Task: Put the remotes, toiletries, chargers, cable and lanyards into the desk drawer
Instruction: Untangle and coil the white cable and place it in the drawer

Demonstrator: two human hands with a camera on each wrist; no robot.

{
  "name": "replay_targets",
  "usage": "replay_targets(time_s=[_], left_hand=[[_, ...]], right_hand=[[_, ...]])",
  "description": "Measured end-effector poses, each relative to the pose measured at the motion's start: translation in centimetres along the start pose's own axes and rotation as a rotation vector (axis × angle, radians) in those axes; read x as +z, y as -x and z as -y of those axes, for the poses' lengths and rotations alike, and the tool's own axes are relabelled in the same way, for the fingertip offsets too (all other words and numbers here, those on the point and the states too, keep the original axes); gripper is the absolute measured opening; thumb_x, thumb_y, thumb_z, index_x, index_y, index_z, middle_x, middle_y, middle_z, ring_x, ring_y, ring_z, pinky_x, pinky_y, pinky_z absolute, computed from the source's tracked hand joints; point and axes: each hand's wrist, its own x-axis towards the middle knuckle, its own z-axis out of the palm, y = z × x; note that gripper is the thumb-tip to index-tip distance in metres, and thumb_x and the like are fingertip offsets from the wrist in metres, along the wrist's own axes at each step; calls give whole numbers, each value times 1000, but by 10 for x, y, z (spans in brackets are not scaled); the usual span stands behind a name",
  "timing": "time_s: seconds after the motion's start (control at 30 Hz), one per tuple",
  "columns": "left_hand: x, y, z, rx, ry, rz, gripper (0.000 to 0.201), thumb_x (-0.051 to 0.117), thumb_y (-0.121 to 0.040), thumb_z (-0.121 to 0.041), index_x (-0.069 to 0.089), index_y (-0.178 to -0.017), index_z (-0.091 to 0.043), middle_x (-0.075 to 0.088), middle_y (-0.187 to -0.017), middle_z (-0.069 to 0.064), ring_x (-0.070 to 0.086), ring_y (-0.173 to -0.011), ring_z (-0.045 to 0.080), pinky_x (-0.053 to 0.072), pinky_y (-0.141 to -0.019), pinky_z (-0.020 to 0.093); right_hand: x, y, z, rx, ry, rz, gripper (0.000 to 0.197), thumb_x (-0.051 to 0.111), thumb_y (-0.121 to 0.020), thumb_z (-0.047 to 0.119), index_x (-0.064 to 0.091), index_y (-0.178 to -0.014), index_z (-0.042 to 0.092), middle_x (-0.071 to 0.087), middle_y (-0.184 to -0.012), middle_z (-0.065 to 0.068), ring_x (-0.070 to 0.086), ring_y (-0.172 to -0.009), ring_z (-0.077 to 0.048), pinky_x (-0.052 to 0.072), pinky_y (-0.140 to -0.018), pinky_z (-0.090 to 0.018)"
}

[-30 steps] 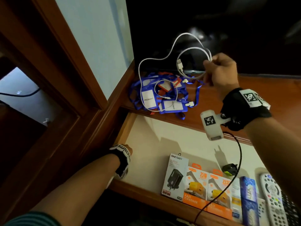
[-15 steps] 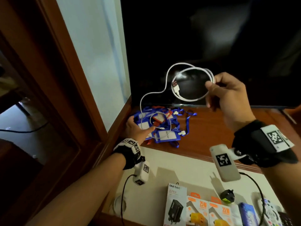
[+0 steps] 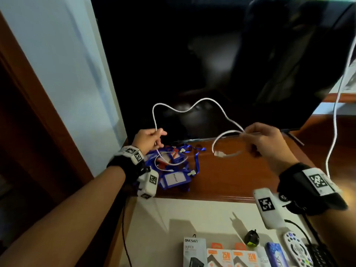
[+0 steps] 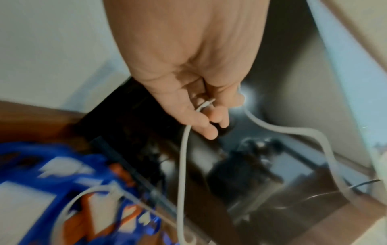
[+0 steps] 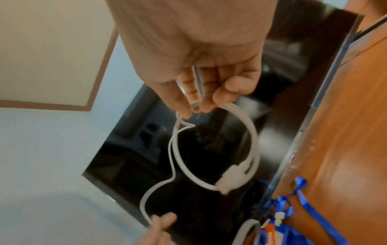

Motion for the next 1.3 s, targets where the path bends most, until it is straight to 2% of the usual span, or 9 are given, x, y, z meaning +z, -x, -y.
replay_targets(time_s=[0.37, 0.5, 0.67, 0.73, 0.8, 0.9, 1.03, 1.2, 1.3], left_hand=[[-14, 4, -159, 352, 94, 107, 20, 52, -97, -23, 69, -107, -19, 58, -69, -2, 66, -66, 7, 47, -58, 13], [-1, 24, -177, 446, -88, 166, 18, 53, -95, -17, 71, -97, -20, 58, -64, -3, 63, -60, 6, 41, -51, 12], [26, 53, -182, 489, -228, 294, 16, 58, -93, -16, 73, -97, -13, 59, -60, -1, 61, -54, 9, 39, -48, 10], [32, 61, -181, 520, -305, 303, 13, 60, -91, -18, 72, -93, -14, 61, -59, -1, 62, -51, 8, 40, -48, 8], [34, 67, -177, 552, -410, 309, 12, 62, -90, -21, 73, -89, -17, 63, -59, -3, 62, -49, 6, 43, -52, 8], [32, 74, -162, 521, -451, 368, 9, 63, -89, -26, 71, -88, -24, 62, -56, -7, 61, -50, 3, 45, -54, 13], [28, 84, -125, 352, -347, 517, 18, 55, -91, -32, 70, -87, -25, 65, -64, -2, 65, -70, 27, 53, -70, 40], [24, 89, -88, 203, -249, 580, 24, 44, -99, -21, 66, -94, -12, 64, -73, 3, 66, -80, 18, 52, -88, 38], [24, 83, -89, 214, -191, 521, 27, 40, -100, -19, 63, -92, -7, 58, -66, 4, 64, -70, 22, 48, -86, 52]], right_hand=[[-14, -5, -25, 185, 374, 38, 14, 68, -85, 23, 65, -94, 12, 65, -72, -5, 55, -55, -15, 39, -46, -24], [-6, -12, 5, -51, 249, -161, 57, 77, -76, 29, 52, -126, 15, 58, -107, -1, 57, -95, -19, 49, -80, -33], [12, -3, 56, -639, 296, -57, 89, 77, -64, 29, 35, -142, 18, 39, -141, 3, 33, -133, -11, 26, -110, -24], [19, -6, 61, -661, 344, 67, 68, 74, -68, 29, 50, -131, 20, 53, -132, 5, 44, -126, -9, 33, -107, -24], [22, -9, 62, -614, 340, 142, 31, 74, -77, 24, 65, -106, 19, 68, -98, 5, 62, -91, -3, 49, -83, -24], [17, -13, 54, -618, 359, 62, 6, 73, -81, 18, 69, -80, 13, 65, -67, 4, 59, -61, -6, 44, -59, -19], [-5, -20, 46, -521, 274, -91, 7, 74, -77, 10, 68, -75, 12, 66, -68, 5, 61, -64, -6, 46, -62, -17], [-27, -26, 27, -357, 262, -339, 6, 73, -77, 14, 67, -76, 15, 65, -70, 0, 63, -71, -16, 50, -66, -29], [-20, -20, 17, -277, 629, -257, 34, 73, -72, 19, 65, -105, 23, 66, -97, 2, 54, -107, -25, 44, -88, -42]])
